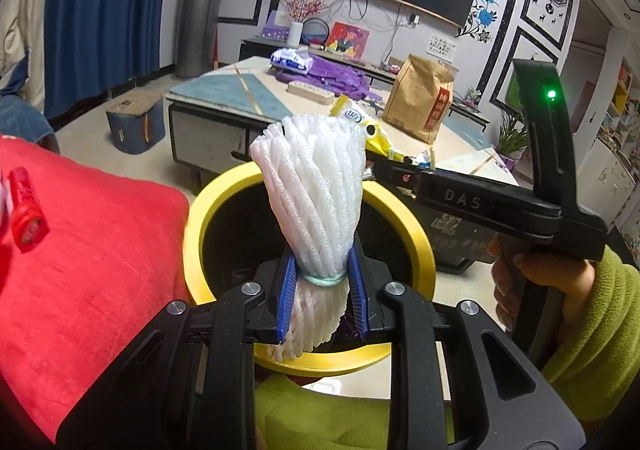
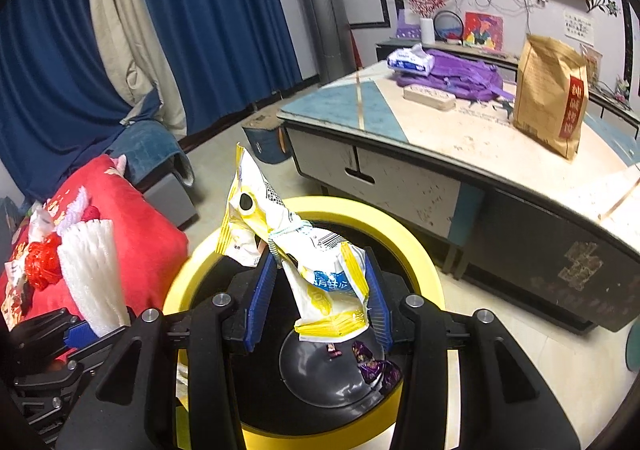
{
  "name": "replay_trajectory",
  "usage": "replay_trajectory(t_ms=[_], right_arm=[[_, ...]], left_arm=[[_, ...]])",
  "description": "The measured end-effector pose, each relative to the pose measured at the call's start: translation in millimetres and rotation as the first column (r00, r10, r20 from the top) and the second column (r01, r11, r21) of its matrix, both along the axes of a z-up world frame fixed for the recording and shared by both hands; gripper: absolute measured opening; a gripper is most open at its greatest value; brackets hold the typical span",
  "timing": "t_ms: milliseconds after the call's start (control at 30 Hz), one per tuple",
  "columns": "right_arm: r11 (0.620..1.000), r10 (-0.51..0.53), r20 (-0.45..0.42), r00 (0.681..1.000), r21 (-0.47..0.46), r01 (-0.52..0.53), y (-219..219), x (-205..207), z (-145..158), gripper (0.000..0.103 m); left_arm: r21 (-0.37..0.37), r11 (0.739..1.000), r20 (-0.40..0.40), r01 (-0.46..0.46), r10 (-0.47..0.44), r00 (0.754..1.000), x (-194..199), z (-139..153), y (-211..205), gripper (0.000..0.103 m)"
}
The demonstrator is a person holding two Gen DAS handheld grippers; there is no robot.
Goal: Collect trash
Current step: 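Open both tools to drop the snack bag and foam net into the bin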
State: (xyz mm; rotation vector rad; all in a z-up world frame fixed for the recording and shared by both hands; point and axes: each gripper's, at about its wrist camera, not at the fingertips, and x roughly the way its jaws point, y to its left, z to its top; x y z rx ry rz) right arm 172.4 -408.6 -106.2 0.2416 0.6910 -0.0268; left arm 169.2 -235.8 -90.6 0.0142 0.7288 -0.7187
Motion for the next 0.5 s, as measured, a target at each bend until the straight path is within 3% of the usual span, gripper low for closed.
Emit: replay_trajectory(t_ms=[500], right_arm=[[1.000, -0.017, -0.051, 0.999, 0.016, 0.018, -2.8, 7.6, -15.8, 0.043]], left_arm=[[0.002, 1.000, -0.057, 0.018, -0.018, 0.998, 7.9, -19.3, -8.1, 0.018]])
